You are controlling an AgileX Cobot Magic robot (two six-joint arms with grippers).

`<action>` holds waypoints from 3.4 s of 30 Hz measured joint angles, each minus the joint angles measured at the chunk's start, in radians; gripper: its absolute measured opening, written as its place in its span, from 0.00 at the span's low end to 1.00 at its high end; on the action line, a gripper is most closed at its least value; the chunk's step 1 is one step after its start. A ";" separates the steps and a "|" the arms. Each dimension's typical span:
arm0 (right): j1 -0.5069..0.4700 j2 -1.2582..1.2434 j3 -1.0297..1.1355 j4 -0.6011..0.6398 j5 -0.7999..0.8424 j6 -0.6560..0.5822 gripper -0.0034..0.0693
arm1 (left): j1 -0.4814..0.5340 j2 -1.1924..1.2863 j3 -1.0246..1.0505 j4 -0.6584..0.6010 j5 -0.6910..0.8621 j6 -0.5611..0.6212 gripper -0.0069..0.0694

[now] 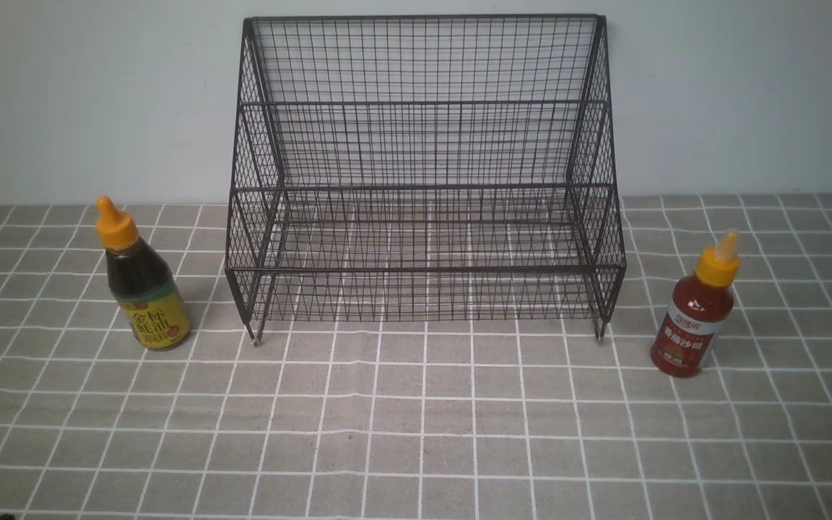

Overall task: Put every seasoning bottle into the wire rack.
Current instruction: Use the left arm to grab the condiment bottle closest to it

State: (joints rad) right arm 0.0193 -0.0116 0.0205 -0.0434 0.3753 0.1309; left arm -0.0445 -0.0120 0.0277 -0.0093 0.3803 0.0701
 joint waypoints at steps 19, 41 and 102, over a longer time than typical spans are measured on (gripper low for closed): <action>0.000 0.000 0.000 0.000 0.000 0.000 0.03 | 0.000 0.000 0.000 0.000 0.000 0.000 0.07; 0.000 0.000 0.000 0.000 0.000 0.000 0.03 | 0.000 0.000 0.001 -0.272 -0.855 -0.187 0.07; 0.000 0.000 0.000 0.000 0.000 -0.013 0.03 | 0.088 1.999 -1.788 -0.027 0.817 0.029 0.77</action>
State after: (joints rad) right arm 0.0193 -0.0116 0.0205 -0.0434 0.3753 0.1180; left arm 0.0438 1.9874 -1.7607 -0.0366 1.1970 0.0988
